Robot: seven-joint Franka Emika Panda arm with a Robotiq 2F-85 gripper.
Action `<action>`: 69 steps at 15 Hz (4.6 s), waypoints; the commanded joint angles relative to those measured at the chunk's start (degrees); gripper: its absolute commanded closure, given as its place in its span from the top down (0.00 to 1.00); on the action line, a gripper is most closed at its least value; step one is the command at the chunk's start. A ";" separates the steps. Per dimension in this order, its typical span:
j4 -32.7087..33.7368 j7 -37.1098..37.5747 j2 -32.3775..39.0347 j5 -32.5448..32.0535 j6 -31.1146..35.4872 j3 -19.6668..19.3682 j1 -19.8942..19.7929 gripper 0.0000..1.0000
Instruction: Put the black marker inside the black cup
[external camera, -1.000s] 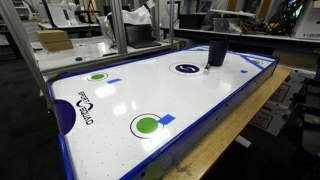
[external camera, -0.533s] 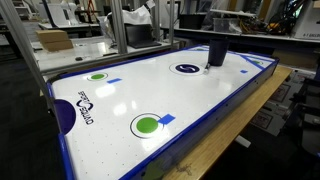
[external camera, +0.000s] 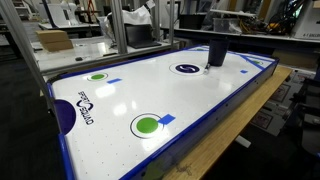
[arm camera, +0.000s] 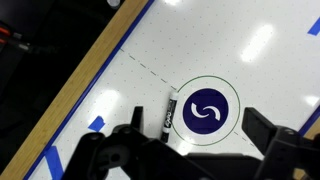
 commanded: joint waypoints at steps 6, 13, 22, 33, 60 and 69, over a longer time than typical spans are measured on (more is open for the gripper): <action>10.72 36.32 14.57 -29.35 0.24 -0.14 7.46 1.00; 13.30 44.02 20.64 -35.45 -4.90 -3.83 11.73 1.00; 11.85 41.71 21.74 -33.76 -2.55 -5.01 12.01 1.00; 5.58 46.02 25.53 -43.92 13.53 -9.26 13.78 1.00; 5.37 55.19 32.33 -49.01 20.77 -18.47 23.85 0.12; 6.06 47.71 29.02 -42.18 16.67 -14.16 20.91 0.05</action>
